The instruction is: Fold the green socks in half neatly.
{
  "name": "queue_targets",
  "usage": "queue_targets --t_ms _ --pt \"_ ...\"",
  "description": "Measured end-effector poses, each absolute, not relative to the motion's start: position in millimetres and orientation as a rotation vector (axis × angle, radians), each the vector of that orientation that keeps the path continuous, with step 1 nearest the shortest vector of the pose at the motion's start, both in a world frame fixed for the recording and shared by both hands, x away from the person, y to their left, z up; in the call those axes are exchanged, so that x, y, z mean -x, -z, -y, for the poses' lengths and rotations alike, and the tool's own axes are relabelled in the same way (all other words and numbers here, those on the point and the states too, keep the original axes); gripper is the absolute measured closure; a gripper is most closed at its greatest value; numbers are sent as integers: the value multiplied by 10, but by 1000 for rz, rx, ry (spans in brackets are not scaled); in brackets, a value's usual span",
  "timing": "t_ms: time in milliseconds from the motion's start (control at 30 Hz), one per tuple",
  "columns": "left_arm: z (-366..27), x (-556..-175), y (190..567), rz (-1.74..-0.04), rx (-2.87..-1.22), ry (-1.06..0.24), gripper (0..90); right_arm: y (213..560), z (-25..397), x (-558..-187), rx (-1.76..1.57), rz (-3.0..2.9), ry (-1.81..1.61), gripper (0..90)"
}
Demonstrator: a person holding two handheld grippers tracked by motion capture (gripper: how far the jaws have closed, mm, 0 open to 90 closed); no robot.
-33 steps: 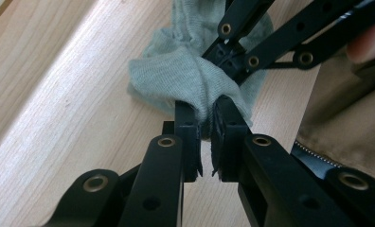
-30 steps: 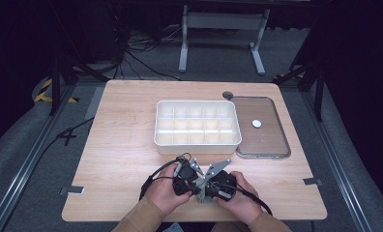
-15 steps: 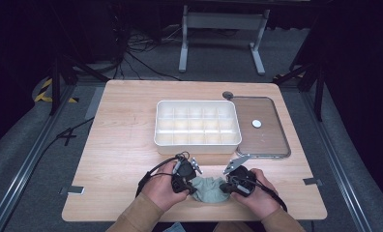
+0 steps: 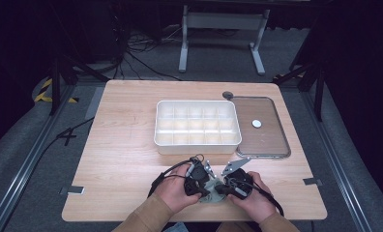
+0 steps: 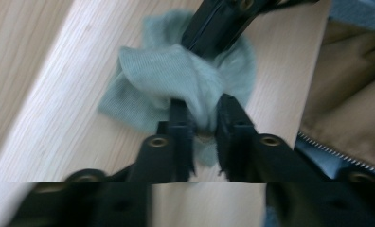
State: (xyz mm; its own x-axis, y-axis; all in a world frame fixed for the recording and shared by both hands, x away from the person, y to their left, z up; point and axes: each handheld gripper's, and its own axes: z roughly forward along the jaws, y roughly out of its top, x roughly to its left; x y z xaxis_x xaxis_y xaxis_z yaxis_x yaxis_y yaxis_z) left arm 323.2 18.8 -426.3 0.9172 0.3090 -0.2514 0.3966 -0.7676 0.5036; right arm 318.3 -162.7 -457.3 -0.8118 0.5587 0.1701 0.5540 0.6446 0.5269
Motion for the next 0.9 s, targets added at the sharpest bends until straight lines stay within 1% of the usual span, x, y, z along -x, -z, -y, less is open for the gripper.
queue_targets --t_ms 33,67,133,167,200,233,267,300,333,400,433,467,533,667,733,767,900 --pt "-188 -3232 4263 -504 -2507 206 566 4573 1627 -3183 -961 -2842 -906 900" --pt "-251 -3249 4206 -512 -2411 265 566 4576 1632 -3182 -968 -2840 -915 900" --pt "-300 -3251 4161 -534 -2389 249 549 4579 1637 -3187 -970 -2841 -921 899" --pt "-345 -3251 4125 -561 -2387 233 531 4578 1637 -3190 -969 -2843 -920 899" --pt "-390 -3248 4092 -596 -2386 227 531 4577 1638 -3192 -965 -2846 -921 899" --pt "-465 -3241 4045 -667 -2386 172 534 4576 1638 -3194 -964 -2850 -921 899" --pt "-465 -3241 4045 -667 -2386 172 528 4576 1638 -3194 -964 -2850 -921 899" --pt "-489 -3239 4037 -701 -2404 160 528 4576 1636 -3197 -962 -2850 -921 899" --pt "-496 -3234 4045 -725 -2426 174 517 4570 1634 -3197 -959 -2853 -916 898" --pt "-459 -3217 4097 -696 -2464 221 536 4569 1636 -3192 -950 -2850 -913 890" --pt "-415 -3204 4141 -674 -2497 260 547 4562 1637 -3184 -941 -2848 -910 866" --pt "-371 -3189 4178 -656 -2517 271 558 4544 1640 -3174 -931 -2839 -904 852" --pt "-306 -3168 4230 -638 -2542 282 558 4492 1653 -3153 -934 -2825 -898 853" --pt "-235 -3170 4288 -624 -2577 250 578 4387 1731 -3116 -925 -2803 -911 853" --pt "-227 -3173 4295 -628 -2579 252 604 4374 1775 -3102 -932 -2800 -902 853" --pt "-212 -3173 4309 -629 -2578 243 604 4384 1801 -3093 -945 -2805 -887 853" --pt "-128 -3177 4358 -596 -2618 201 667 4540 1805 -3099 -956 -2837 -862 858"
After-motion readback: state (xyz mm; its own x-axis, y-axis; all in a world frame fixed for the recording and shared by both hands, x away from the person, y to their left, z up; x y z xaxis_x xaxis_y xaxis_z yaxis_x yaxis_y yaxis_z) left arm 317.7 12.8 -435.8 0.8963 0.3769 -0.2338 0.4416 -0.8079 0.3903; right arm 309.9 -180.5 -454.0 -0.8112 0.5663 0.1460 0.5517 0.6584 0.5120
